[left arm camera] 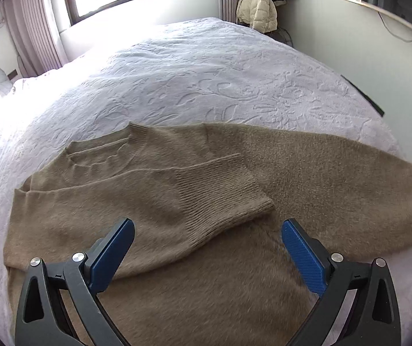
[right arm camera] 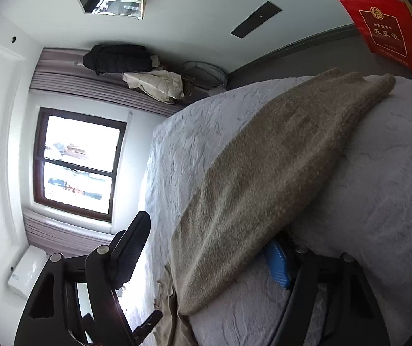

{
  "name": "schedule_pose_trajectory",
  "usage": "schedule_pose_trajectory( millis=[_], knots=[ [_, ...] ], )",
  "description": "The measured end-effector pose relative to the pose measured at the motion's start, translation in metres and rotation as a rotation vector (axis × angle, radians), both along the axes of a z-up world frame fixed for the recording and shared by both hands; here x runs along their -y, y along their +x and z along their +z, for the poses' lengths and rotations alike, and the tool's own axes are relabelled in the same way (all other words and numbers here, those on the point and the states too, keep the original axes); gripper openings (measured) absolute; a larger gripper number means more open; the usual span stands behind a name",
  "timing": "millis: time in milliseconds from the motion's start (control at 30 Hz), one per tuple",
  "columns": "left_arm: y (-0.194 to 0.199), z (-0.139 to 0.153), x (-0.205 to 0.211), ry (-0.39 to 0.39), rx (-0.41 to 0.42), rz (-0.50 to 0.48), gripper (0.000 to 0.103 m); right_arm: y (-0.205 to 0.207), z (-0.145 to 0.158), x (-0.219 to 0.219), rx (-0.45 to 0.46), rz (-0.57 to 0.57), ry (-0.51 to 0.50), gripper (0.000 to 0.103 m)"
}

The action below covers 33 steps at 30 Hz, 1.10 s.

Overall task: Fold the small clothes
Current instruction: 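Grasp the other sleeve with the right tool and lift it across the body, then lay the sleeve onto the sweater body and open the right tool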

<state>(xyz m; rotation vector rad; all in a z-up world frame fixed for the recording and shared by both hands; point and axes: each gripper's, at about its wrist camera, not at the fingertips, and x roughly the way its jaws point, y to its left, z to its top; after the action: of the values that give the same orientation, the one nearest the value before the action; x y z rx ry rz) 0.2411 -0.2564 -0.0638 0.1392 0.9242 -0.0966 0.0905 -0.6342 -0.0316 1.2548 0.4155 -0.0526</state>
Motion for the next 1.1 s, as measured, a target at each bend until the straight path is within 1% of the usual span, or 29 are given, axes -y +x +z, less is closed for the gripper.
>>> schedule_pose_trajectory(
  millis=[33,67,100,133,167,200,233,267,300,367,433,500,533,633,700,733,800,833,900,933,1000,1033,1067,1100],
  knots=[
    [0.002,-0.007,0.006,0.019,-0.002,-0.002,0.102,0.002,0.002,0.002,0.013,0.002,-0.009,0.072],
    [0.004,-0.016,0.012,0.044,-0.011,-0.011,0.102,0.004,0.003,0.004,0.019,0.003,-0.016,0.068],
    [0.006,-0.026,0.017,0.074,-0.03,-0.025,0.102,0.007,0.002,0.006,0.016,0.004,-0.014,0.059],
    [0.007,-0.036,0.022,0.11,-0.043,-0.039,0.102,0.009,-0.001,0.007,0.011,0.003,0.003,0.052],
    [0.006,-0.039,0.023,0.115,-0.029,-0.045,0.102,0.01,-0.008,0.01,0.009,-0.002,0.048,0.035],
    [0.006,-0.037,0.021,0.103,-0.025,-0.046,0.102,0.011,-0.017,0.012,0.004,-0.009,0.106,0.017],
    [0.007,-0.035,0.019,0.087,-0.036,-0.048,0.102,0.012,-0.027,0.014,0.011,-0.019,0.175,0.012],
    [0.008,-0.032,0.016,0.071,-0.047,-0.051,0.102,0.013,-0.03,0.015,0.02,-0.022,0.203,0.01],
    [0.008,-0.028,0.011,0.052,-0.055,-0.054,0.102,0.014,-0.028,0.013,0.023,-0.019,0.199,0.01],
    [0.004,-0.019,0.002,0.023,-0.056,-0.06,0.102,0.019,-0.015,0.008,0.033,-0.001,0.13,0.01],
    [-0.004,-0.01,-0.007,0.014,-0.034,-0.072,0.102,0.022,0.0,0.0,0.061,0.027,0.087,0.01],
    [-0.012,-0.003,-0.017,0.01,-0.011,-0.077,0.102,0.031,0.021,-0.016,0.098,0.073,0.04,0.01],
    [-0.016,0.002,-0.024,0.002,-0.001,-0.077,0.102,0.037,0.033,-0.026,0.112,0.104,0.0,0.01],
    [-0.024,0.012,-0.052,-0.021,0.025,-0.051,0.102,0.06,0.07,-0.07,0.141,0.22,-0.146,0.01],
    [-0.028,0.015,-0.077,-0.027,0.042,-0.019,0.102,0.082,0.093,-0.112,0.158,0.323,-0.25,0.01],
    [-0.031,0.016,-0.089,-0.03,0.048,0.0,0.102,0.09,0.1,-0.131,0.165,0.369,-0.29,0.011],
    [-0.036,0.019,-0.121,-0.038,0.057,0.052,0.102,0.113,0.111,-0.185,0.17,0.498,-0.388,0.012],
    [-0.036,0.018,-0.136,-0.042,0.057,0.077,0.102,0.12,0.111,-0.208,0.17,0.553,-0.425,0.013],
    [-0.042,0.019,-0.168,-0.049,0.064,0.128,0.102,0.138,0.108,-0.271,0.159,0.703,-0.53,0.013],
    [-0.045,0.018,-0.183,-0.049,0.069,0.156,0.102,0.141,0.104,-0.296,0.15,0.763,-0.577,0.013],
    [-0.052,0.013,-0.216,-0.049,0.074,0.215,0.102,0.145,0.085,-0.355,0.114,0.911,-0.682,0.013],
    [-0.054,0.008,-0.228,-0.051,0.069,0.236,0.102,0.149,0.07,-0.385,0.076,0.995,-0.733,0.014],
    [-0.054,0.001,-0.241,-0.052,0.054,0.254,0.102,0.151,0.055,-0.407,0.034,1.053,-0.771,0.013],
    [-0.054,-0.009,-0.252,-0.05,0.031,0.27,0.102,0.154,0.036,-0.429,-0.04,1.111,-0.811,0.018]
  ],
)
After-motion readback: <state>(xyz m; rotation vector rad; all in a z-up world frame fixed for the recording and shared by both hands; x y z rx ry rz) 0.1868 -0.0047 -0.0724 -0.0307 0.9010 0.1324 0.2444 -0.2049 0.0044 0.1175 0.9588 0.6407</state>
